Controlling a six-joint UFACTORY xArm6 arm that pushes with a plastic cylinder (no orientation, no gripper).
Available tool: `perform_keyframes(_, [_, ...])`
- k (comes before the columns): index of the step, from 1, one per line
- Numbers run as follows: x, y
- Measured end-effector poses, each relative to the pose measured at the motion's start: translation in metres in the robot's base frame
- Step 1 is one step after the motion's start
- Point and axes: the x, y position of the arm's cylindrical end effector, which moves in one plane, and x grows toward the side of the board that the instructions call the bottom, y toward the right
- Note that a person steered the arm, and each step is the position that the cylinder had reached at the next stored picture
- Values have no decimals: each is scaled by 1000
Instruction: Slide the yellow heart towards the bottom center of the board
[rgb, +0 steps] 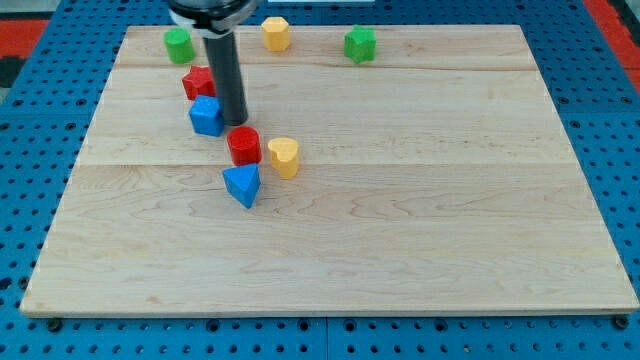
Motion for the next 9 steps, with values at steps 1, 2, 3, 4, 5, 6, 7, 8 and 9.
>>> perform_keyframes(1, [-2,-7])
perform_keyframes(2, [-4,2])
perform_keyframes(3, [8,86])
perform_keyframes(4, [54,101])
perform_keyframes(5, [62,67])
perform_keyframes(6, [34,69])
perform_keyframes(7, [45,29])
perform_keyframes(8, [54,30])
perform_keyframes(9, [74,25])
